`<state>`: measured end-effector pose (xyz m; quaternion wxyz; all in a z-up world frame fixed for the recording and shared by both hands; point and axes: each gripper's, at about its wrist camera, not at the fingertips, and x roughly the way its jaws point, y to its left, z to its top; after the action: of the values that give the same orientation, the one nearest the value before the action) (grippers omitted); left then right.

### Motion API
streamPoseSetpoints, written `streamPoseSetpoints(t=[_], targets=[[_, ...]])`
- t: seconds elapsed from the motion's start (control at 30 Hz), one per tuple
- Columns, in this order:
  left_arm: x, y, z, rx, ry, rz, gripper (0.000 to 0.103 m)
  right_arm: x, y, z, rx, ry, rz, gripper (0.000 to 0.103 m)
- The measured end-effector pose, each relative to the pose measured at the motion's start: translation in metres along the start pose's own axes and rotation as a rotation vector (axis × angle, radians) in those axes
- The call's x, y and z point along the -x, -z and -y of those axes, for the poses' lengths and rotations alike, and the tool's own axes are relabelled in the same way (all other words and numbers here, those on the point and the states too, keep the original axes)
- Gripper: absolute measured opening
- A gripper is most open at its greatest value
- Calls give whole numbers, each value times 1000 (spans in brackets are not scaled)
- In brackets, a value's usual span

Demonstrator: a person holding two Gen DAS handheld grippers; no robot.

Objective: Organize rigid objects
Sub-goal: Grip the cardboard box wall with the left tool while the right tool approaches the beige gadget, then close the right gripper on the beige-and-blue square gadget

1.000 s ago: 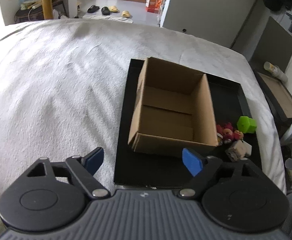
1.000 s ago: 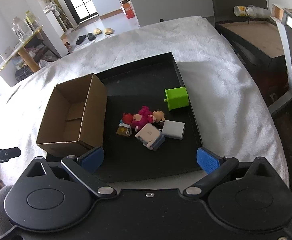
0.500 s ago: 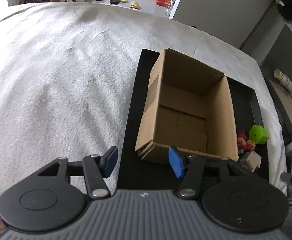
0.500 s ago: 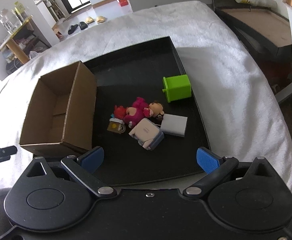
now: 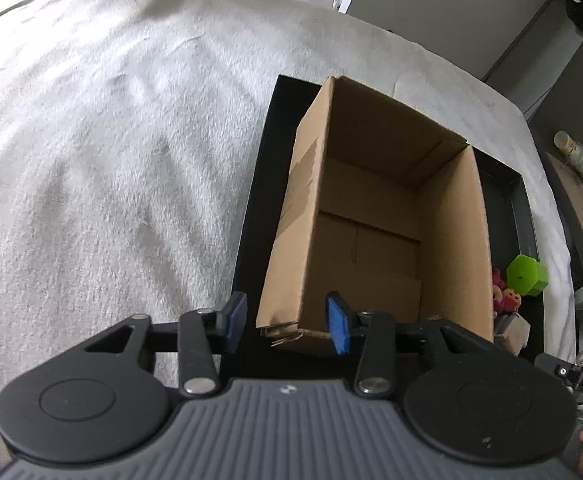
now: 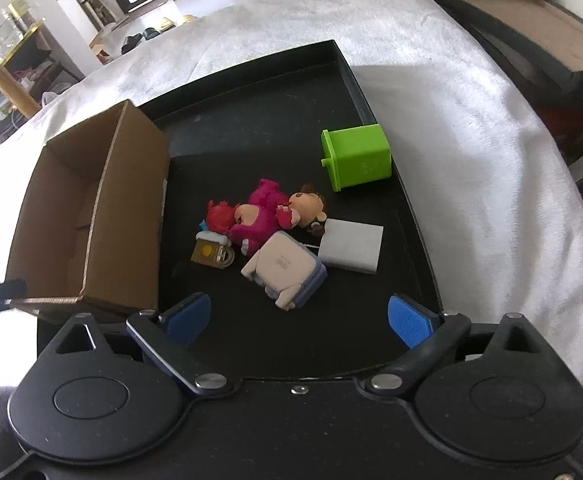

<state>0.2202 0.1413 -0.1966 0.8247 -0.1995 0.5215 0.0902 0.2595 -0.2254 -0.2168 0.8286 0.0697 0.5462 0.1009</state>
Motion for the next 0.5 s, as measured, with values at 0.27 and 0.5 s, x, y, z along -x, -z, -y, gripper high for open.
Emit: streamPoseSetpoints(t=[0.27, 0.5], targets=[[-7, -2, 3, -29, -6, -21, 14, -27, -8, 3, -51, -30, 56, 91], [-1, 6, 6, -60, -9, -21, 13, -40, -11, 4, -88, -29, 50, 90]])
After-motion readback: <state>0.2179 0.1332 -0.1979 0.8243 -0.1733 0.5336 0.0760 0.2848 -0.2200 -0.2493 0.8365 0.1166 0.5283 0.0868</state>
